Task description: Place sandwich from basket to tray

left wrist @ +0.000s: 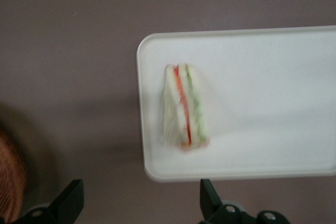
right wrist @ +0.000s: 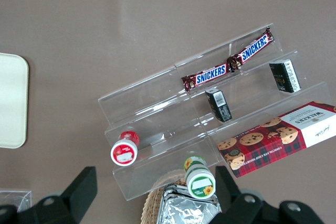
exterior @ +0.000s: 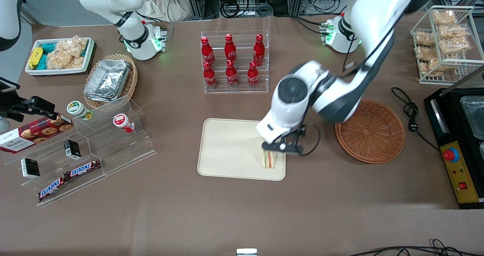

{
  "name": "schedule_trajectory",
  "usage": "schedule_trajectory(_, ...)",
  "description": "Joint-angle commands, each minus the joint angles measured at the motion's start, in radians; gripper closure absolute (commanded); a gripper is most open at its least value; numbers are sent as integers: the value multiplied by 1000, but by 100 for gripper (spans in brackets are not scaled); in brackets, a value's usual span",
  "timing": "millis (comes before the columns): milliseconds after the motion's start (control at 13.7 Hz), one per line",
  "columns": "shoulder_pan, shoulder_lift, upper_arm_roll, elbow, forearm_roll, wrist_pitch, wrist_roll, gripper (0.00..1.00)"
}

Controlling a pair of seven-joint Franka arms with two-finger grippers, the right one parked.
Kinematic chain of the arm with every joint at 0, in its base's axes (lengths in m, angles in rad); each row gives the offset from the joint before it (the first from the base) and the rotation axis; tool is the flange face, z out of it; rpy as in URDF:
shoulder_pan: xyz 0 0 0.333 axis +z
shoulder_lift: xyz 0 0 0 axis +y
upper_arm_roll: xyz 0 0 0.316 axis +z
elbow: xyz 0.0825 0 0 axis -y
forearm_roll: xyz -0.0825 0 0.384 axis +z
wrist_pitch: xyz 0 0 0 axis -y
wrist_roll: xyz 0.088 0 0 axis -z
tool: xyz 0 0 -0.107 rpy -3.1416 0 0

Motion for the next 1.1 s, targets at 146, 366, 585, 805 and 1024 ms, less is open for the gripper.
schedule_trajectory(146, 2, -374, 232, -241, -217, -92, 263, 1)
schedule_trajectory(366, 1, -449, 405, -238, -263, -223, 490, 1)
schedule_trajectory(585, 1, -431, 571, -159, -265, -330, 644, 1)
schedule_trajectory(805, -1, -375, 636, -79, -268, -344, 646, 1)
schedule_trajectory(1024, 1, -325, 654, -39, -240, -344, 661, 1)
